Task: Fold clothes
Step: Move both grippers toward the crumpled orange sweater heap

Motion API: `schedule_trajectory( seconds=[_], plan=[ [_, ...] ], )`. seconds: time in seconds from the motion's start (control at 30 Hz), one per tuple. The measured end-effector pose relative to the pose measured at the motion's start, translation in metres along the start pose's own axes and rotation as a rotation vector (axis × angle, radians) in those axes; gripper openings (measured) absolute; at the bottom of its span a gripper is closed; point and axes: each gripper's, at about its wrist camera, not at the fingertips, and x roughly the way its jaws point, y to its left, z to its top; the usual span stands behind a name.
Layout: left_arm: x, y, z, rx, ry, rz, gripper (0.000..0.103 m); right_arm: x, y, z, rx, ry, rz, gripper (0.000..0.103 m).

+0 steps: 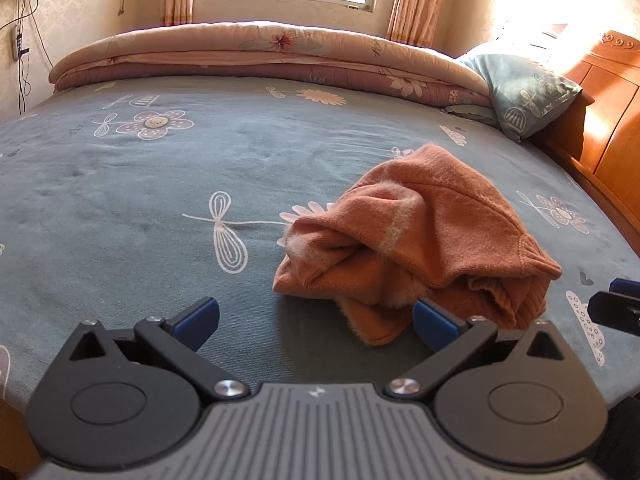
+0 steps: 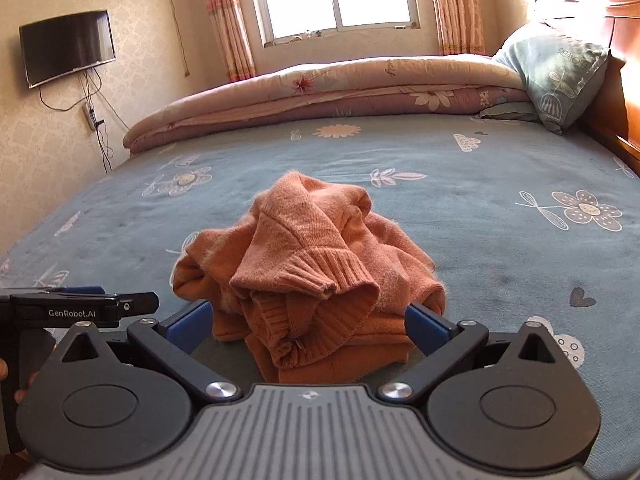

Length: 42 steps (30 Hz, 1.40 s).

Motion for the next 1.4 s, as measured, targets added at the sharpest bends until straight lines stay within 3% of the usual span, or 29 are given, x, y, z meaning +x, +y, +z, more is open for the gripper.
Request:
schedule_trajectory(
  seconds=[0.17,0.33,0.5,0.77,0.97,1.1,1.27,1.4],
  plan=[
    [0.001,-0.001,0.001,0.011,0.016,-0.025,0.103,0.009,0.002,0.001,0.01,0.047,-0.008,0.103],
    [0.003,0.003,0.002,0.005,0.012,0.006,0.103,0.012,0.002,0.002,-0.012,0.065,-0.048,0.103],
    [0.006,0.001,0.004,0.062,0.017,0.016,0.102,0.009,0.0,0.001,-0.033,0.07,-0.029,0.103],
    [0.008,-0.008,0.0,0.164,-0.015,0.036,0.1,0.013,-0.008,-0.008,-0.039,0.083,-0.076,0.103],
    [0.012,-0.024,-0.003,0.242,-0.013,0.002,0.084,0.017,-0.019,-0.014,-0.012,0.103,-0.094,0.103],
    [0.013,-0.037,-0.001,0.296,-0.02,-0.039,0.064,0.02,-0.025,-0.017,0.017,0.109,-0.079,0.103],
    [0.01,-0.063,0.005,0.414,-0.039,-0.103,0.057,0.02,-0.029,-0.021,0.034,0.112,-0.081,0.103],
    [0.005,-0.092,0.004,0.574,-0.101,-0.124,0.05,0.017,-0.031,-0.022,0.041,0.108,-0.084,0.103]
  ],
)
